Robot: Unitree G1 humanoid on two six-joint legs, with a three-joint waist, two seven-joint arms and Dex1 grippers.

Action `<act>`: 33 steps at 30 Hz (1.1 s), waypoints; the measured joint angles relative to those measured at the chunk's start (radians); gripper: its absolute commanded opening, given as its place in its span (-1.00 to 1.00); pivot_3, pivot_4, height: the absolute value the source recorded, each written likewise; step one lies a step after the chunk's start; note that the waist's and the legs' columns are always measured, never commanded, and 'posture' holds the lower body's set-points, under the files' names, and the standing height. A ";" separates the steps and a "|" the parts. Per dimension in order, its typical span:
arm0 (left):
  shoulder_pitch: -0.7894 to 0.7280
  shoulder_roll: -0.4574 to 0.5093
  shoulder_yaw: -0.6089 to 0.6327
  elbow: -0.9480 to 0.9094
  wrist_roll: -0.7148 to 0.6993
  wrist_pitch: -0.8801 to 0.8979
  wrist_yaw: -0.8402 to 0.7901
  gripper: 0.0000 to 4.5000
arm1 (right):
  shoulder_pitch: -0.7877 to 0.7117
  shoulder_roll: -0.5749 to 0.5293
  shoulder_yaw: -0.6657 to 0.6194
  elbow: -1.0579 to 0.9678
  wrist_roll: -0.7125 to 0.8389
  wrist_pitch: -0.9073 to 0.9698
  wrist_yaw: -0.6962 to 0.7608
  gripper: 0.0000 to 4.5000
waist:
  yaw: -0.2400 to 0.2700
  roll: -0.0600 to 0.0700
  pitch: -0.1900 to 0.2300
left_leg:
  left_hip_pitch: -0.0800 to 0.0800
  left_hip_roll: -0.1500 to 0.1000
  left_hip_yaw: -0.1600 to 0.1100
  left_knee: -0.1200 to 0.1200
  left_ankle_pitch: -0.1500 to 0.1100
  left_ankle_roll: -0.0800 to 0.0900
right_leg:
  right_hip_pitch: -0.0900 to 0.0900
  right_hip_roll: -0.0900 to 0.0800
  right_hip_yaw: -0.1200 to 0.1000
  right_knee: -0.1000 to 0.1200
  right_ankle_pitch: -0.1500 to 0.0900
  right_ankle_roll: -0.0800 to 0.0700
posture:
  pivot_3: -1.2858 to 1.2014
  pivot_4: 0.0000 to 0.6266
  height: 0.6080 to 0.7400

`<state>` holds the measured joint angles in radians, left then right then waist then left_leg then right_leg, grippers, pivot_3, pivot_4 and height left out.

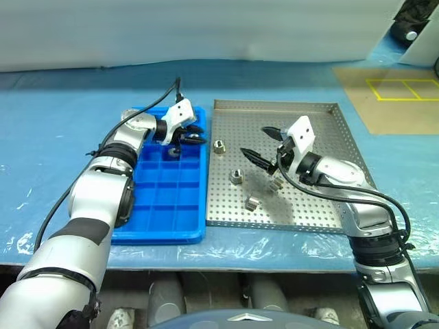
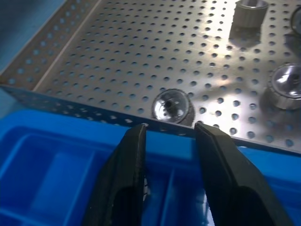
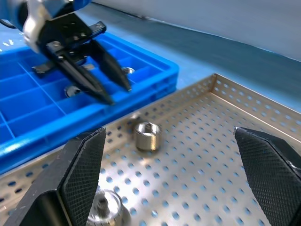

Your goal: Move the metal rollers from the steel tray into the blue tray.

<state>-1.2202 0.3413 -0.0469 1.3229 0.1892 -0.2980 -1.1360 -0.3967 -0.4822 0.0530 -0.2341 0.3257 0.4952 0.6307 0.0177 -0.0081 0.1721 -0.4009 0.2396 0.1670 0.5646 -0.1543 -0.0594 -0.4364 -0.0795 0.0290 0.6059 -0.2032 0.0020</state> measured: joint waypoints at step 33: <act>-0.162 -0.197 -0.401 0.064 0.420 0.088 0.205 0.99 | 0.215 0.003 -0.057 -0.194 -0.012 0.041 -0.157 1.00 | -0.061 -0.001 0.000 | 0.006 0.000 0.001 0.001 0.000 0.000 | 0.003 0.001 0.001 -0.001 0.002 0.003 | -0.44 -0.52 1.00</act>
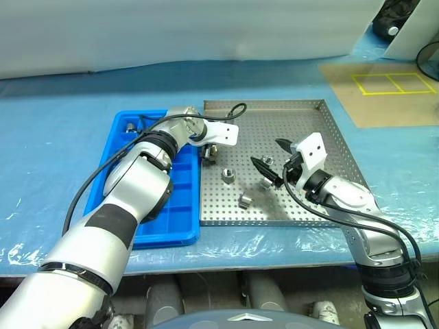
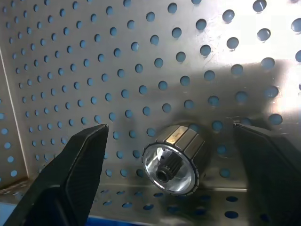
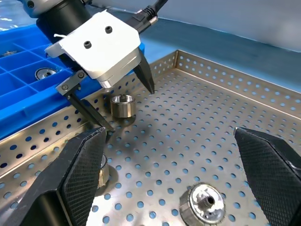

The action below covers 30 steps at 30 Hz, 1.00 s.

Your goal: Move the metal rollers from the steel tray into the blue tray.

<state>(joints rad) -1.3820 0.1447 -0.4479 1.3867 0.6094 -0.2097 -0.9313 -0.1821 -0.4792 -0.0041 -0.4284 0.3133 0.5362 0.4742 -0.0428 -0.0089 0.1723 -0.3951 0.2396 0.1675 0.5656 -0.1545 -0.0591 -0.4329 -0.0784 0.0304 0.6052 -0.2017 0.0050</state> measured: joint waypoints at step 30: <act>0.016 0.026 0.010 -0.011 -0.002 0.050 -0.040 -0.28 | -0.010 0.000 -0.005 -0.006 0.000 0.000 -0.029 1.00 | -0.028 0.000 0.000 | 0.004 0.000 0.002 -0.001 -0.001 0.001 | 0.003 0.000 0.001 -0.002 0.000 0.000 | -0.41 -0.52 1.00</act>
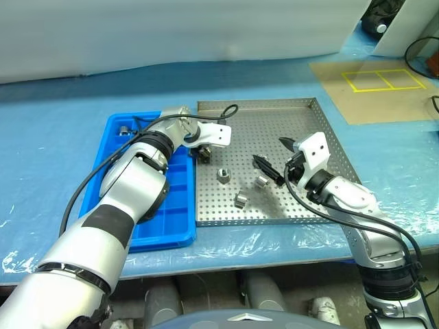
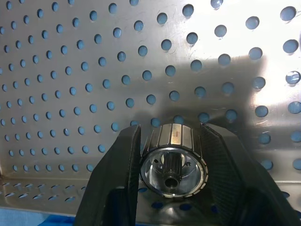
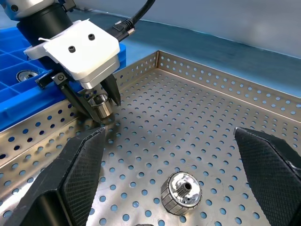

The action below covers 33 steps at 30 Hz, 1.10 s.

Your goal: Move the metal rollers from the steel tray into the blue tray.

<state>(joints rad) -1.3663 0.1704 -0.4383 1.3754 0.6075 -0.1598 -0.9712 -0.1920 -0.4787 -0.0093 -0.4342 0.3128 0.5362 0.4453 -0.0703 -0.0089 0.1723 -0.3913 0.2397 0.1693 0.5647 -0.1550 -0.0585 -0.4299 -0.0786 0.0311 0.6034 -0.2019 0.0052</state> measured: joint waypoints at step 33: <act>0.162 0.088 0.445 -0.171 -0.549 -0.119 -0.424 -0.28 | -0.142 0.034 0.027 0.179 -0.026 -0.072 0.088 1.00 | 0.050 0.000 0.000 | -0.006 0.000 0.001 0.000 0.000 0.000 | -0.007 0.000 0.000 0.002 0.000 -0.001 | -0.21 -0.52 1.00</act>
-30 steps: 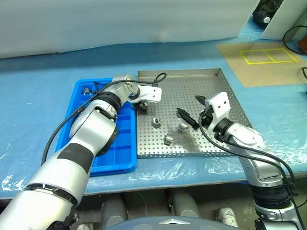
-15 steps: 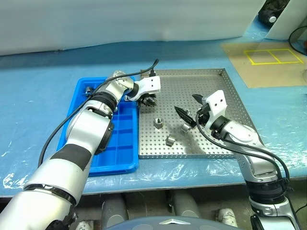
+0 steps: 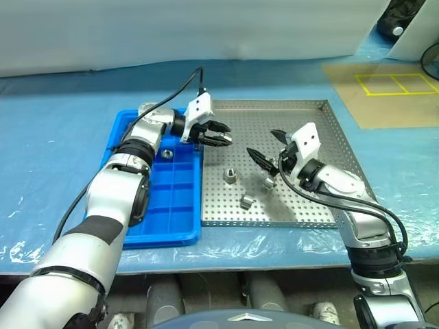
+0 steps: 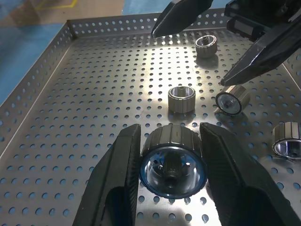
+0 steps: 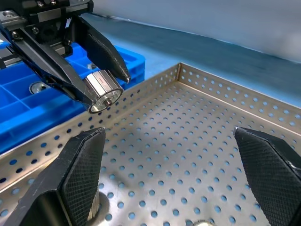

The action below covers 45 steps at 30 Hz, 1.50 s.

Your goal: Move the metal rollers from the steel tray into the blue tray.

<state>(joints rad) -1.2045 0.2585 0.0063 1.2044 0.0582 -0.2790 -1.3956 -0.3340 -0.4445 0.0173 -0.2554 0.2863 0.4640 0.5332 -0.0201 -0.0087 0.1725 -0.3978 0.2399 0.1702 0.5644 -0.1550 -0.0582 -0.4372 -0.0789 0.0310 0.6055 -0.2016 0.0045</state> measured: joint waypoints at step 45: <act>1.204 0.439 0.302 -1.461 -0.479 0.624 0.425 -0.28 | -0.524 0.330 0.274 0.626 -0.009 -0.208 0.625 1.00 | 0.176 0.001 0.000 | -0.007 0.007 -0.012 -0.004 0.006 -0.011 | -0.006 0.001 -0.013 0.009 -0.003 -0.005 | 0.31 -0.52 1.00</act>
<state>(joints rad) -0.0003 0.6978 0.3088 -0.2563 -0.4205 0.3455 -0.9704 -0.8576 -0.1145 0.2918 0.3706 0.2778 0.2557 1.1585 0.1556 -0.0080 0.1730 -0.4044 0.2466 0.1583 0.5603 -0.1491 -0.0688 -0.4429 -0.0774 0.0176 0.6143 -0.2048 -0.0004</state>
